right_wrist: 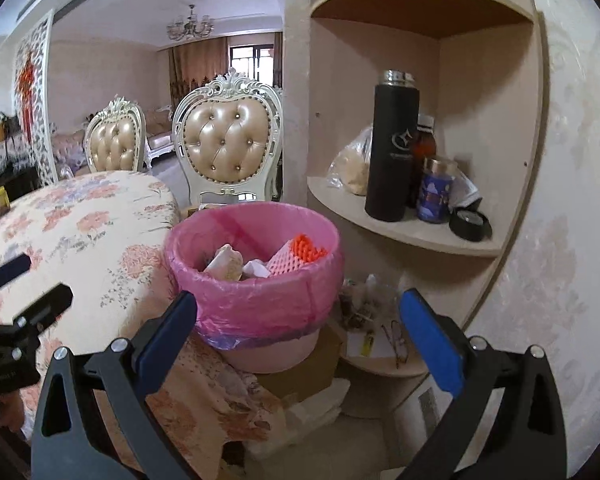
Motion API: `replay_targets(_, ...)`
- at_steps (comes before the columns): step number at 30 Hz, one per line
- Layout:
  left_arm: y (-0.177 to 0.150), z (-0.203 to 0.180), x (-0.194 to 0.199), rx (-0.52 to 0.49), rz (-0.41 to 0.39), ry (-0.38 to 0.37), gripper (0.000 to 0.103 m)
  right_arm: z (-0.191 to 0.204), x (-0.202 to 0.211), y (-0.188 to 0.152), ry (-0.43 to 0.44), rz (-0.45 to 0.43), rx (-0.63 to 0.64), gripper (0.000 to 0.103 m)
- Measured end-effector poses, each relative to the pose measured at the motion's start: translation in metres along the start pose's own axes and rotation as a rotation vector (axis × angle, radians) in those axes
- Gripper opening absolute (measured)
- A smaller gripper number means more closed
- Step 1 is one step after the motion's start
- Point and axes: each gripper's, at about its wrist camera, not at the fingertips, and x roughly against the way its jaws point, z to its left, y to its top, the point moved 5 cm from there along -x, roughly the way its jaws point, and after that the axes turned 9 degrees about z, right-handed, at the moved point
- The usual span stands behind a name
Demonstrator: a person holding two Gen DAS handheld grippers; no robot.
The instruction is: Collect trash
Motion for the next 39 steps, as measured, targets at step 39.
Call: replay_targets(39,-0.003,-0.002,-0.003,-0.002,0.004,-0.077,0.097,0.001,-0.009,-0.013,-0.019,0.018,0.025,0.099)
